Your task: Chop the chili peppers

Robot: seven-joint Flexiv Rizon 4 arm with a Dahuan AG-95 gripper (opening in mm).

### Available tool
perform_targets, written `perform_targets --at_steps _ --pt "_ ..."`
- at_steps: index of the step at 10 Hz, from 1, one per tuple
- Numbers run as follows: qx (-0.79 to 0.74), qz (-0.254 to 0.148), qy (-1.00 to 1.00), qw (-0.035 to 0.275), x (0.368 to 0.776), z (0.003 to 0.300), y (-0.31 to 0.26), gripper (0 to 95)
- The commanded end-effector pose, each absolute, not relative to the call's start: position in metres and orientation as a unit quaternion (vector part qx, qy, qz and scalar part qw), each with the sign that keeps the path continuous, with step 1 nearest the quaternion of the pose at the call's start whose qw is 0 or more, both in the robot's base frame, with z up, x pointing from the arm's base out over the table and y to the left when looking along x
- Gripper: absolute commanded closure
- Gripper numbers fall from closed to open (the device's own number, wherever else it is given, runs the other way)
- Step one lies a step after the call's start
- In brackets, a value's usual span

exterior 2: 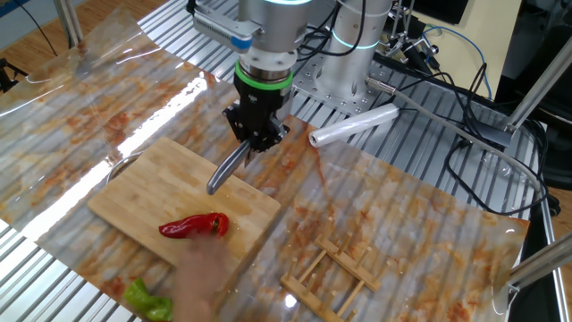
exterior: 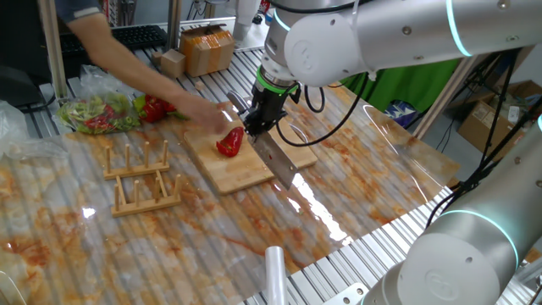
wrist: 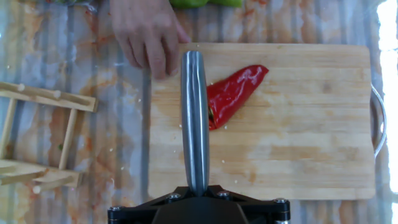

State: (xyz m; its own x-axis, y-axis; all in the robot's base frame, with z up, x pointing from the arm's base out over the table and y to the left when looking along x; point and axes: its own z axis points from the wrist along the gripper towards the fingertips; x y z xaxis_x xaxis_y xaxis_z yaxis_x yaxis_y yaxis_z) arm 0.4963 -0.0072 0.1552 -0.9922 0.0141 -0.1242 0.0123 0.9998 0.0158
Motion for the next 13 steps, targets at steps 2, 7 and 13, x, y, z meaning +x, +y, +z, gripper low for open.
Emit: perform_targets --at_steps 2,7,13 --pt "-0.009 -0.001 0.997 0.071 0.495 0.156 -0.01 95.0" --pt "-0.015 -0.003 0.998 0.069 0.486 0.16 -0.012 95.0" --pt "-0.005 -0.002 0.998 0.056 0.47 0.166 -0.006 95.0"
